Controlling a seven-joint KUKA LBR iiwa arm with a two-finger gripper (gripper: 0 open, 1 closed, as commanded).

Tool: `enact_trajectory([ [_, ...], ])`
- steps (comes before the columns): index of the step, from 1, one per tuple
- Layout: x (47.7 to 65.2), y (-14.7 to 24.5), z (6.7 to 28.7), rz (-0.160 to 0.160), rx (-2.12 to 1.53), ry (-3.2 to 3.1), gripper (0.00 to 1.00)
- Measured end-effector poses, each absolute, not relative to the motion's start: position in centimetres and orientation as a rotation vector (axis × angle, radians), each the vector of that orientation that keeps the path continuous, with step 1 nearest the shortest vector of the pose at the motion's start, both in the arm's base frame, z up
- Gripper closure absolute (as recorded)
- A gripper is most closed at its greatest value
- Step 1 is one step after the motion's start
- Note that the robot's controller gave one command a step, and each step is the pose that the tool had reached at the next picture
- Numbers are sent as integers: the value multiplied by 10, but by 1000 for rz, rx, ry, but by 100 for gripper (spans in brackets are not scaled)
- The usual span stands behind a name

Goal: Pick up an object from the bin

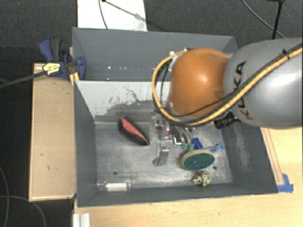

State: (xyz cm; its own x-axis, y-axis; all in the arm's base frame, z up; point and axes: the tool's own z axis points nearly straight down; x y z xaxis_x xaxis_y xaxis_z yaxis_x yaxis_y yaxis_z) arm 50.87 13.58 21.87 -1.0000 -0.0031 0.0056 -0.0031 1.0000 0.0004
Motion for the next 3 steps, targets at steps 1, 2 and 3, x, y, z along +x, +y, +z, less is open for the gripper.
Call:
enact_trajectory([
  [1, 584, 167, 79, -10, -371, -3142, 0],
  [2, 588, 164, 102, -4, -590, -3091, 0],
  [3, 590, 186, 111, -3, -926, -3006, 0],
])
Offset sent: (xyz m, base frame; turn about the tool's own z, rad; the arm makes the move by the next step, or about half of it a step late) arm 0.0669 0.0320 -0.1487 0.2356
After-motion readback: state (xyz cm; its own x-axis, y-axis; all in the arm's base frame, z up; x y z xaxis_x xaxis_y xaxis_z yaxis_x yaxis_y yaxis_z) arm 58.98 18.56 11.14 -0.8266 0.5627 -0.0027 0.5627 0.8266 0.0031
